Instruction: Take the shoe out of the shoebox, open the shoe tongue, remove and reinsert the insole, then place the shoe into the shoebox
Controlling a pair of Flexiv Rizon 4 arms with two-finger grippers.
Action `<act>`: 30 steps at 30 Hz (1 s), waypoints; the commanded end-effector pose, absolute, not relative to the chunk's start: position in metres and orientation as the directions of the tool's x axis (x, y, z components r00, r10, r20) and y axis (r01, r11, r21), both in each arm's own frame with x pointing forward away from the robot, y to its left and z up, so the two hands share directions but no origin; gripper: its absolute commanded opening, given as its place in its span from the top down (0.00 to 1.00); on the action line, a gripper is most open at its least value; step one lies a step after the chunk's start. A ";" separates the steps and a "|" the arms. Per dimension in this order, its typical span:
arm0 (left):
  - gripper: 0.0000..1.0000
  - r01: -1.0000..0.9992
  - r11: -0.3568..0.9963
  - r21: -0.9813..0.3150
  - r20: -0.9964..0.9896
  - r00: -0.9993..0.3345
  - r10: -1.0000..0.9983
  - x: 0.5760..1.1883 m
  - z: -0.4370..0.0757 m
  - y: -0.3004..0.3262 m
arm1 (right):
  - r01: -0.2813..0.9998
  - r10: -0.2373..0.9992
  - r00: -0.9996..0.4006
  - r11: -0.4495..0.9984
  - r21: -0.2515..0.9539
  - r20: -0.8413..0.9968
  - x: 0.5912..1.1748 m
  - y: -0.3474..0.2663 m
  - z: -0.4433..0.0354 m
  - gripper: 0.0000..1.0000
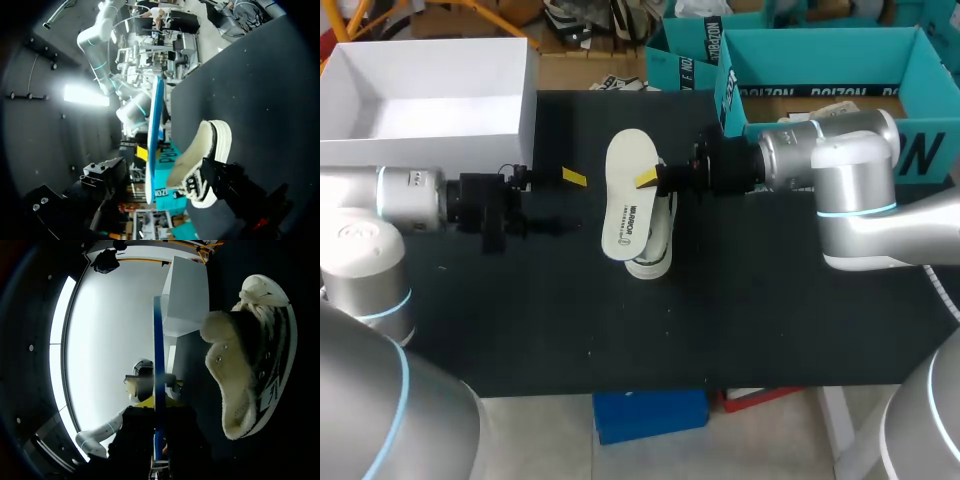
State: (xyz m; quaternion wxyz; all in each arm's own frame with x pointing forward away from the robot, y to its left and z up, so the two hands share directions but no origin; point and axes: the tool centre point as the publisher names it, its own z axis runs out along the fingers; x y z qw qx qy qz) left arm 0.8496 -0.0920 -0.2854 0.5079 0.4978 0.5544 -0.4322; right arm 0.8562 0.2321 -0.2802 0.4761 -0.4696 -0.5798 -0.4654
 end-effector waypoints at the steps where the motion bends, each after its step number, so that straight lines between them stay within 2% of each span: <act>1: 0.00 0.983 0.180 0.033 -0.997 0.019 0.077 0.850 -0.289 -0.098 | 0.988 0.104 -0.105 0.123 0.092 0.989 0.856 0.233 -0.280 1.00; 8: 0.00 0.982 0.181 0.048 -0.997 0.037 0.065 0.859 -0.280 -0.114 | 0.988 0.104 -0.105 0.123 0.092 0.989 0.856 0.233 -0.280 1.00; 11: 0.09 0.982 0.178 0.058 -0.997 0.048 0.060 0.862 -0.274 -0.122 | 0.988 0.104 -0.105 0.123 0.092 0.989 0.856 0.233 -0.280 1.00; 12: 0.18 0.982 0.177 0.060 -0.997 0.050 0.060 0.863 -0.273 -0.124 | 0.988 0.104 -0.105 0.123 0.092 0.989 0.856 0.233 -0.280 1.00; 15: 0.29 0.983 0.174 0.063 -0.997 0.054 0.056 0.864 -0.272 -0.129 | 0.988 0.104 -0.105 0.123 0.092 0.989 0.856 0.233 -0.280 1.00; 17: 0.51 0.983 0.175 0.065 -0.997 0.056 0.055 0.865 -0.272 -0.131 | 0.988 0.104 -0.105 0.123 0.092 0.989 0.856 0.233 -0.280 1.00; 23: 0.56 0.980 0.187 0.060 -0.997 0.050 0.056 0.870 -0.275 -0.132 | 0.988 0.104 -0.105 0.123 0.092 0.989 0.856 0.233 -0.280 1.00; 30: 0.55 0.979 0.195 0.064 -0.997 0.054 0.059 0.878 -0.275 -0.136 | 0.988 0.104 -0.105 0.123 0.092 0.989 0.856 0.233 -0.280 1.00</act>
